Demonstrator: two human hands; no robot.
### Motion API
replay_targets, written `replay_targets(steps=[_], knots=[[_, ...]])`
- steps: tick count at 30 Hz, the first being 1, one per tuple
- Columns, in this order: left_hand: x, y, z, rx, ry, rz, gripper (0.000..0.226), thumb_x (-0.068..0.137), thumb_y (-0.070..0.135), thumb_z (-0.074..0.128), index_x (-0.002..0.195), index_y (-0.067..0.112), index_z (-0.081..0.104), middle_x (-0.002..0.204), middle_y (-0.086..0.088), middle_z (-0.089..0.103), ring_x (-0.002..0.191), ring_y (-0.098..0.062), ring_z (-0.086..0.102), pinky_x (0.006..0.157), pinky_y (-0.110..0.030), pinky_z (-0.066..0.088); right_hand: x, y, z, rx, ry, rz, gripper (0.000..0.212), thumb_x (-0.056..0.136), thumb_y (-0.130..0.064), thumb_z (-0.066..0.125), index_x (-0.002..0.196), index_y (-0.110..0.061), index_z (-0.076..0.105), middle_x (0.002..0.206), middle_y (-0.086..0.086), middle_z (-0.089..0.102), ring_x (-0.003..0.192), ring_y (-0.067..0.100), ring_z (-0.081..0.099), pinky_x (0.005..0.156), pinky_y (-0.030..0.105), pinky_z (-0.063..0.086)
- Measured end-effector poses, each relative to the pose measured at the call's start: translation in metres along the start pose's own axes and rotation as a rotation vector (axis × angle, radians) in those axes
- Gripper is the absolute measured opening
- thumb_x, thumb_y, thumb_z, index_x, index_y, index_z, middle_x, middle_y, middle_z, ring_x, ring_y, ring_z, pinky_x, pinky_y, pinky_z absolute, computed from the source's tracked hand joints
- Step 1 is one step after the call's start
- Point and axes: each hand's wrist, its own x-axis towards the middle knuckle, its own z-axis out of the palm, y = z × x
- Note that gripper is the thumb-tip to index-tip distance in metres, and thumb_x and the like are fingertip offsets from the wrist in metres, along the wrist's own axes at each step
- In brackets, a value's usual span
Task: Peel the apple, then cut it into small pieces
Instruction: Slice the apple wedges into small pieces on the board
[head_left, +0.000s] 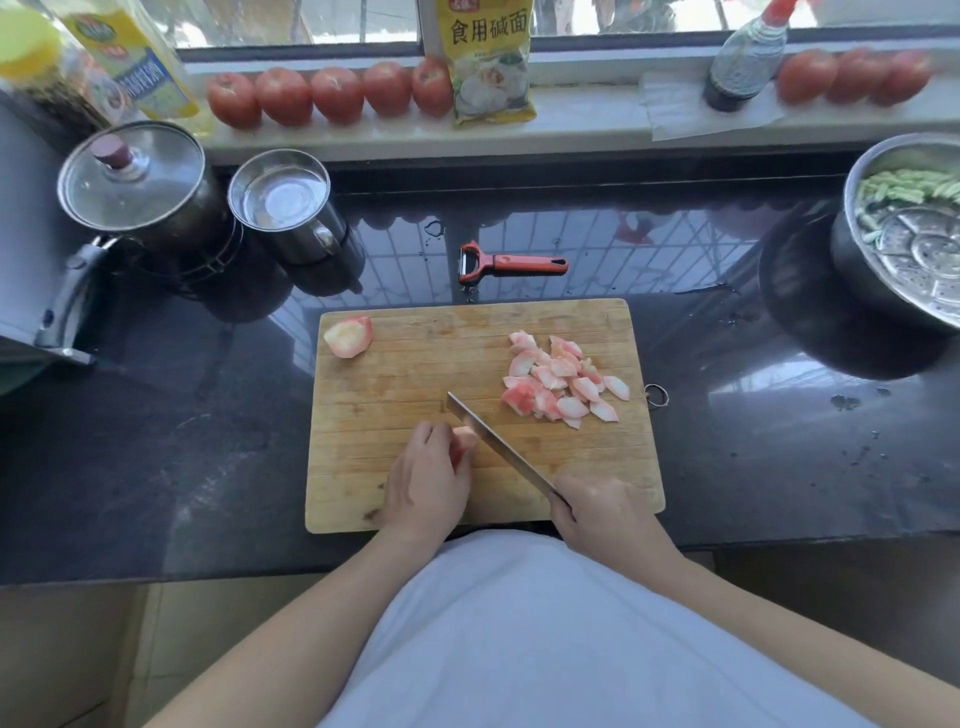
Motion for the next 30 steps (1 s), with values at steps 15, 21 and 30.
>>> replay_targets(steps=[15, 21, 30], knots=[[-0.002, 0.000, 0.002, -0.018, 0.028, -0.002, 0.027, 0.103, 0.036, 0.055, 0.082, 0.021, 0.047, 0.092, 0.007, 0.048, 0.074, -0.017, 0.050, 0.063, -0.033, 0.035, -0.020, 0.023, 0.007, -0.089, 0.072, -0.033, 0.015, 0.076, -0.004, 0.072, 0.068, -0.011, 0.061, 0.052, 0.003, 0.055, 0.041, 0.026, 0.052, 0.034, 0.037, 0.044], [-0.001, 0.000, 0.002, -0.033, 0.036, -0.007, 0.031, 0.104, 0.038, 0.053, 0.081, 0.019, 0.049, 0.091, 0.007, 0.048, 0.074, -0.020, 0.050, 0.063, -0.034, 0.036, -0.017, 0.017, 0.003, -0.179, 0.057, -0.060, 0.023, 0.064, -0.005, 0.084, 0.063, -0.015, 0.063, 0.045, -0.006, 0.051, 0.035, 0.017, 0.047, 0.035, 0.022, 0.027], [0.002, -0.001, 0.003, -0.050, 0.005, -0.027, 0.019, 0.103, 0.035, 0.056, 0.098, 0.017, 0.062, 0.108, 0.003, 0.055, 0.089, -0.026, 0.057, 0.073, -0.033, 0.037, 0.020, -0.001, 0.022, -0.231, -0.061, 0.056, 0.015, 0.090, -0.012, 0.060, 0.075, -0.013, 0.058, 0.066, 0.006, 0.062, 0.056, 0.032, 0.058, 0.047, 0.038, 0.048]])
